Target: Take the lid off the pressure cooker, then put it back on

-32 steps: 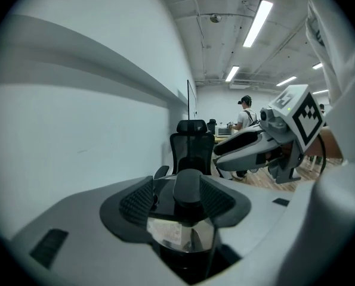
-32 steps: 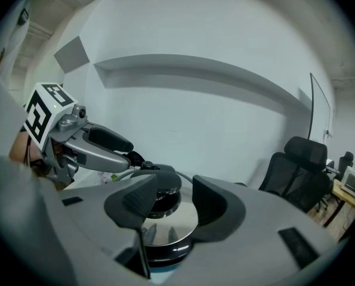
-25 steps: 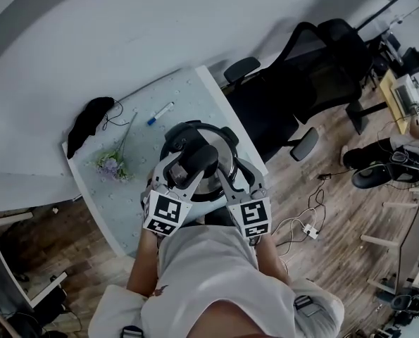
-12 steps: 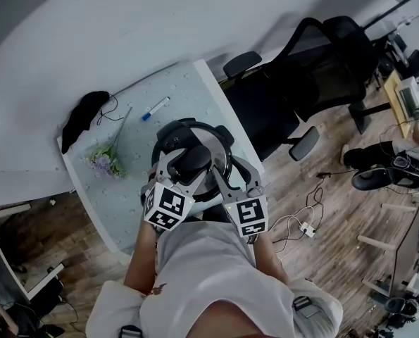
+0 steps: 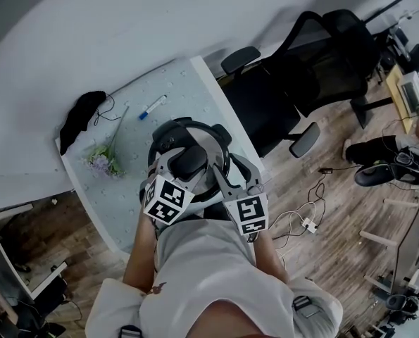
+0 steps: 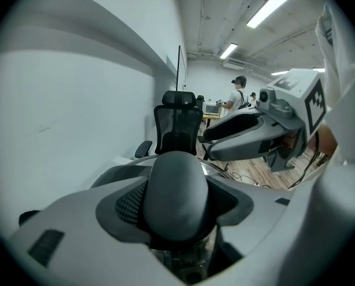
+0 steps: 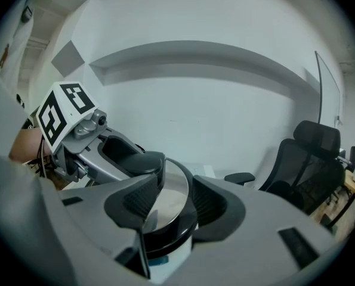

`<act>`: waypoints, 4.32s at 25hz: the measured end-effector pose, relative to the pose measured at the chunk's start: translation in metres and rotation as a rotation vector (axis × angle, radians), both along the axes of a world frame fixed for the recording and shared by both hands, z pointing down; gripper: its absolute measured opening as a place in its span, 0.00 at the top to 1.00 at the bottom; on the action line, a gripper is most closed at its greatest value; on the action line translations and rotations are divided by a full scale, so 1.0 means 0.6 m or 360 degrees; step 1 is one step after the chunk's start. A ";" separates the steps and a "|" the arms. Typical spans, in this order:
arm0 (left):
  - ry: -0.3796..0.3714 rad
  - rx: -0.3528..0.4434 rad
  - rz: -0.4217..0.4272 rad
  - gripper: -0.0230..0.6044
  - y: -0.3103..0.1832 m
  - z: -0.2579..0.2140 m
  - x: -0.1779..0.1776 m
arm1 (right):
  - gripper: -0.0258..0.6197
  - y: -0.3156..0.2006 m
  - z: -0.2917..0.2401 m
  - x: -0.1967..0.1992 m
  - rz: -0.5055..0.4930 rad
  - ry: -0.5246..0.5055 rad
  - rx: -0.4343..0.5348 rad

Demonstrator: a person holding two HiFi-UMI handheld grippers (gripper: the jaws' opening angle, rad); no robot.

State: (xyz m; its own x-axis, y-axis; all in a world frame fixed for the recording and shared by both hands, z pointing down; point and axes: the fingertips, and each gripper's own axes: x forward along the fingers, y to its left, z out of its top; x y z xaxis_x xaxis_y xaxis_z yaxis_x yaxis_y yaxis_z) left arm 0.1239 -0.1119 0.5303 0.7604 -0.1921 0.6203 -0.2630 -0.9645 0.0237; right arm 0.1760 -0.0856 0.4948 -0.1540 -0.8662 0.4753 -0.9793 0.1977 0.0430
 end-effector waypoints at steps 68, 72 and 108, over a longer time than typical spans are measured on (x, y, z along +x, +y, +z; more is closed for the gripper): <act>-0.0035 -0.0060 0.0767 0.53 0.012 -0.007 0.005 | 0.68 -0.008 0.017 0.007 0.0096 0.0014 -0.0054; -0.0036 -0.0045 0.0760 0.53 0.014 -0.014 0.005 | 0.68 -0.007 0.012 0.008 0.0094 0.0017 -0.0040; 0.0064 0.0067 0.0246 0.53 0.007 -0.084 -0.134 | 0.69 -0.018 -0.047 -0.099 -0.0255 0.0076 0.0112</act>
